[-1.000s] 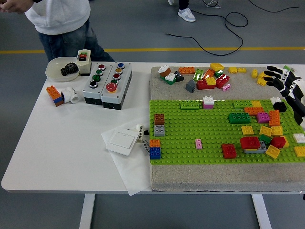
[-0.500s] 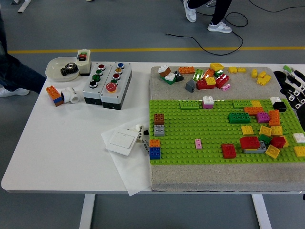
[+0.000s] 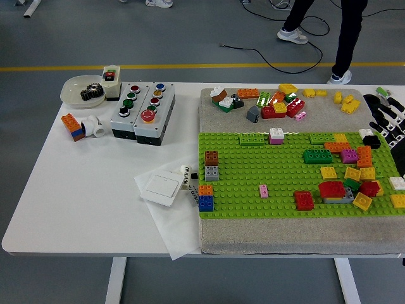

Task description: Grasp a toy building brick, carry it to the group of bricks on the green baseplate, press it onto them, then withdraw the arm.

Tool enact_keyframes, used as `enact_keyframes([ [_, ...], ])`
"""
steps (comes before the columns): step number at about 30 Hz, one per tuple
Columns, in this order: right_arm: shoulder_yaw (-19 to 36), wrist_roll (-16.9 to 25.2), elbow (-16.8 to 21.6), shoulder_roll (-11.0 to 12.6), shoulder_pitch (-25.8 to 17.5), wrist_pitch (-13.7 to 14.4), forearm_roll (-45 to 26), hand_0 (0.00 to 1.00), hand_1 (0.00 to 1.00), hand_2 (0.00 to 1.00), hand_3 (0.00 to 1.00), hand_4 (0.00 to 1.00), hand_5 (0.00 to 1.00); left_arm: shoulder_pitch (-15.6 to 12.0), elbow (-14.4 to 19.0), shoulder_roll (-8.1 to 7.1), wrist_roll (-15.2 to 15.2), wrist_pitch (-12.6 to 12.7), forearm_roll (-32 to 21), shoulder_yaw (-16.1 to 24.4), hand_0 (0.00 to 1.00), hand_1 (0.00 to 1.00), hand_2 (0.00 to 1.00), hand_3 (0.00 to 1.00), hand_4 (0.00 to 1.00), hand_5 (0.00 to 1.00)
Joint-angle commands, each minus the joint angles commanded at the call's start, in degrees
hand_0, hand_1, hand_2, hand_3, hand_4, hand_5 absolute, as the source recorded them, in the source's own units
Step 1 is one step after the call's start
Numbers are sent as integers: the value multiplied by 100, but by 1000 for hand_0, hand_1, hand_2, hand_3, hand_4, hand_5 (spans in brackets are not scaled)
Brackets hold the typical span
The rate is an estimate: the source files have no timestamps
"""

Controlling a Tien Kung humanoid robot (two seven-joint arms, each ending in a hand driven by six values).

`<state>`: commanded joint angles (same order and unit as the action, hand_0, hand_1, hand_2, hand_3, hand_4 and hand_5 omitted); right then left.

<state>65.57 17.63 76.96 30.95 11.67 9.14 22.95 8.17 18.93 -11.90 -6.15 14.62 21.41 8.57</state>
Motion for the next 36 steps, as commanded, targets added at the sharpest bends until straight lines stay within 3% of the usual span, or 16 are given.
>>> enact_keyframes([
  [36,192,-53,47,-93,-111,58,591,826,781,797,815,998,932,38,28,28,-150,-44,430,225,738,736,726,586,612,646],
])
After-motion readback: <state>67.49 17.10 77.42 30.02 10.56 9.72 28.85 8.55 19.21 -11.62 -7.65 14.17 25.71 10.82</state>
